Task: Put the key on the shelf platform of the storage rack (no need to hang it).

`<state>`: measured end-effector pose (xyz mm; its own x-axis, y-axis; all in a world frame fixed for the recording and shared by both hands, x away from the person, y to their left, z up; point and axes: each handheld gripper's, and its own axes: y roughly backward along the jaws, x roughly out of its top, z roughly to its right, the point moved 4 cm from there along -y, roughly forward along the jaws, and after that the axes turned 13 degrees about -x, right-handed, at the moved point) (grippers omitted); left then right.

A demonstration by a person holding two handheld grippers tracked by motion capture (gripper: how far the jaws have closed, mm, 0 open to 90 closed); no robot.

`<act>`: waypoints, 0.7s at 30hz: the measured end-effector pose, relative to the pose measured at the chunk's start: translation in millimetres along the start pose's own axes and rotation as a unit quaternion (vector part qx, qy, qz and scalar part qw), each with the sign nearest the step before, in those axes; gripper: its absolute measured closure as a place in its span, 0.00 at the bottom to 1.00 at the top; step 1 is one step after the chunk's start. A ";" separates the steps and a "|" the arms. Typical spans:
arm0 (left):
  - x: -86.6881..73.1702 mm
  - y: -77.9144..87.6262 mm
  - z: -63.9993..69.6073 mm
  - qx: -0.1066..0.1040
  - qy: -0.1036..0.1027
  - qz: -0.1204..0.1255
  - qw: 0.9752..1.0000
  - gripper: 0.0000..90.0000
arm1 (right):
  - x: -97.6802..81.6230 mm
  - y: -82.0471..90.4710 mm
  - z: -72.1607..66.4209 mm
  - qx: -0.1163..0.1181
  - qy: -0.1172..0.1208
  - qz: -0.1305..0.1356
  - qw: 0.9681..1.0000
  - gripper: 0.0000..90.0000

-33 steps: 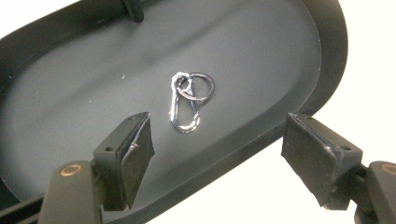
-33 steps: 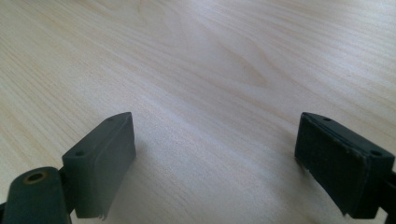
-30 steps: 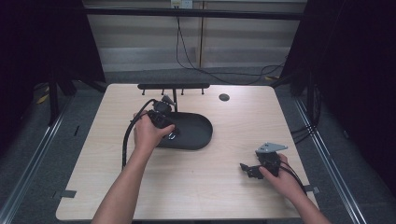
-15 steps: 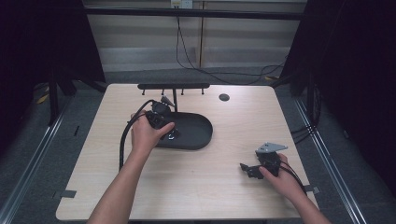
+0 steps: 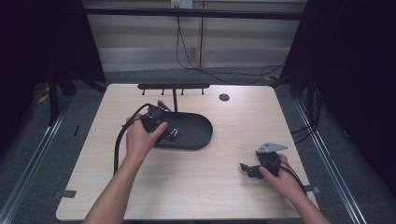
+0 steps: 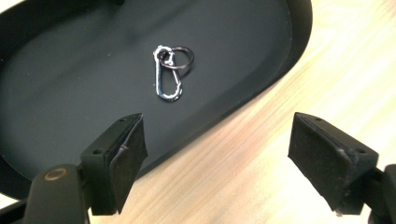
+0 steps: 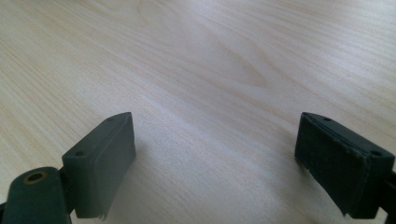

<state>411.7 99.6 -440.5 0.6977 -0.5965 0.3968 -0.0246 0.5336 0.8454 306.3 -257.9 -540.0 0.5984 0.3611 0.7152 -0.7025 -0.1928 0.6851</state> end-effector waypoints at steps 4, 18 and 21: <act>-5.8 1.1 0.2 0.000 -0.005 -0.002 1.000 0.21 | 0.0 -0.1 0.1 0.000 0.001 0.001 1.000 0.13; -28.3 7.8 -1.6 -0.006 -0.013 0.005 1.000 0.21 | 0.3 -0.3 -0.2 0.000 0.000 0.000 1.000 0.13; -33.5 9.2 -2.4 -0.004 -0.014 0.003 1.000 0.21 | 0.3 -0.2 -0.3 0.000 -0.001 0.000 1.000 0.13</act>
<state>389.9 125.9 -446.8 0.6765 -0.6101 0.4124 -0.0235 0.5419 0.8401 306.6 -257.5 -540.0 0.5996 0.3601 0.7147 -0.7020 -0.1923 0.6858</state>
